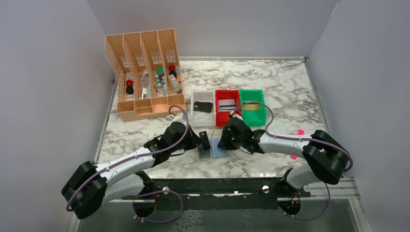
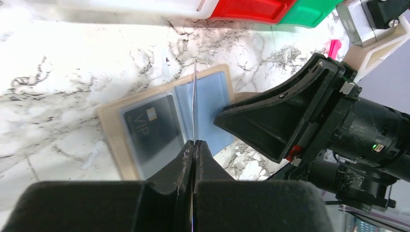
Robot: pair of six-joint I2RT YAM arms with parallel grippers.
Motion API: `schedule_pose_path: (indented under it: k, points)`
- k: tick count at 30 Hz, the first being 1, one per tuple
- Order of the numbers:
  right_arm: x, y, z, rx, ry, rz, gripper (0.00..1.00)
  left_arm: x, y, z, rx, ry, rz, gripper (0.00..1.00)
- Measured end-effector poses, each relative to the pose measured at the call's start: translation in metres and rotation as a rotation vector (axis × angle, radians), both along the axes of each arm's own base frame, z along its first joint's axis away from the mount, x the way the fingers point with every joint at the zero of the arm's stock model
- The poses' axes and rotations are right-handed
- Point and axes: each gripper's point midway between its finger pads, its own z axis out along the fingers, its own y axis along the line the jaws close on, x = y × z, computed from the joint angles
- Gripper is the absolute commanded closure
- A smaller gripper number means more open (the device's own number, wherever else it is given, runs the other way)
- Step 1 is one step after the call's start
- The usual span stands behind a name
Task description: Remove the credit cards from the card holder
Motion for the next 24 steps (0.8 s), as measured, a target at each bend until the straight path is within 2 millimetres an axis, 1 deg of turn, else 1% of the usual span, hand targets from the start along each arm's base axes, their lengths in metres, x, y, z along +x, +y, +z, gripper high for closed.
schedule_pose_path:
  k: [2,4,6,8,10,12,15,18,20,24]
  points:
    - [-0.001,-0.002,0.001,-0.002,-0.003,-0.001,0.69,0.001,0.004,0.005,0.023,-0.024,-0.001,1.00]
    - [-0.002,-0.003,0.002,-0.006,-0.005,0.003,0.68,0.001,0.009,0.005,0.052,-0.030,-0.002,1.00]
    - [-0.002,-0.004,0.006,-0.005,-0.013,0.009,0.65,0.000,0.012,0.002,0.078,-0.030,-0.007,1.00]
    - [-0.001,-0.003,0.014,0.011,-0.033,0.016,0.55,-0.002,0.015,-0.001,0.099,-0.028,-0.016,1.00]
    - [0.001,-0.001,0.026,0.037,-0.065,0.027,0.46,-0.002,0.016,0.000,0.106,-0.037,-0.023,1.00]
    - [0.003,0.001,0.041,0.067,-0.106,0.039,0.40,-0.002,0.016,0.004,0.100,-0.056,-0.028,1.00]
    - [0.005,0.001,0.061,0.105,-0.155,0.040,0.38,0.000,0.015,0.011,0.091,-0.090,-0.038,1.00]
    - [0.007,-0.001,0.074,0.134,-0.201,0.029,0.36,0.004,0.016,0.014,0.095,-0.116,-0.051,1.00]
    - [0.007,-0.005,0.078,0.148,-0.225,0.024,0.36,0.009,0.019,0.017,0.081,-0.122,-0.071,1.00]
    - [0.006,-0.011,0.075,0.168,-0.231,0.020,0.36,0.025,0.026,0.030,0.017,-0.155,-0.085,1.00]
